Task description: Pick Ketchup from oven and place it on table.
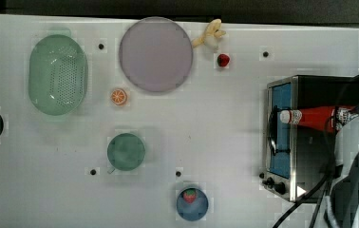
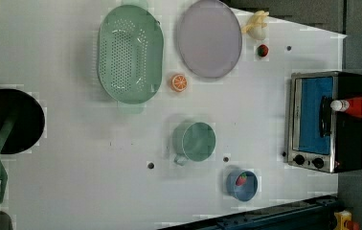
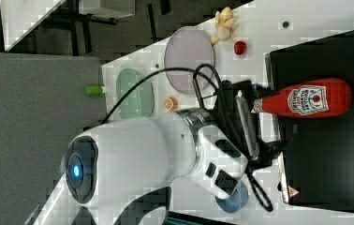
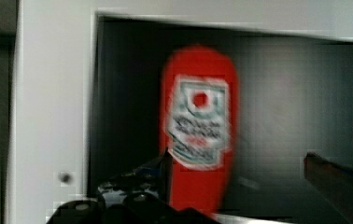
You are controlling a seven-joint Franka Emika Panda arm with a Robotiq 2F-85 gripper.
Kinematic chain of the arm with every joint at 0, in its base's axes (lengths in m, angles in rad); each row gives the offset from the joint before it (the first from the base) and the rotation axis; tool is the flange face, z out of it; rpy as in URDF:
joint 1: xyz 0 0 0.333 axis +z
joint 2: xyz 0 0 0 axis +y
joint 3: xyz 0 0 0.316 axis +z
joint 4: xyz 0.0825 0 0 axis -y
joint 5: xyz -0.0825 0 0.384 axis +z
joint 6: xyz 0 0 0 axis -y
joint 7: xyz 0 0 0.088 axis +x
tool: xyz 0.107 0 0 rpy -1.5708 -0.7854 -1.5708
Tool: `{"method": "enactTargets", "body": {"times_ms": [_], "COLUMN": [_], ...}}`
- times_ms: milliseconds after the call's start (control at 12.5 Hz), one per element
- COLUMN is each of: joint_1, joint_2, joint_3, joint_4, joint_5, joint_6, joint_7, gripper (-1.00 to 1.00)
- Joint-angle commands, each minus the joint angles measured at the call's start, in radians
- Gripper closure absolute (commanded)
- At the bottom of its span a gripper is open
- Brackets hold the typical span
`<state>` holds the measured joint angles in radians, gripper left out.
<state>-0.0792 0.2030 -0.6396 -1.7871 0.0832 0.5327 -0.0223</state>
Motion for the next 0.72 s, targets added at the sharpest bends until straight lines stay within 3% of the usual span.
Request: {"method": "enactTargets", "body": {"times_ms": [80,240,640,720], "joint_1": [0.002,-0.014,-0.026,-0.026], "joint_2": [0.114,0.167,0.237,0.242], "joint_3": [-0.009,-0.011,-0.010,-0.007], "joint_4": [0.023,0.023,0.018,0.017], "joint_5": [0.120,0.168,0.174,0.184], "joint_6": [0.030,0.041,0.108,0.109], "joint_7": [0.038,0.038,0.038,0.038], "gripper": [-1.00,-1.00,-1.00,-0.93]}}
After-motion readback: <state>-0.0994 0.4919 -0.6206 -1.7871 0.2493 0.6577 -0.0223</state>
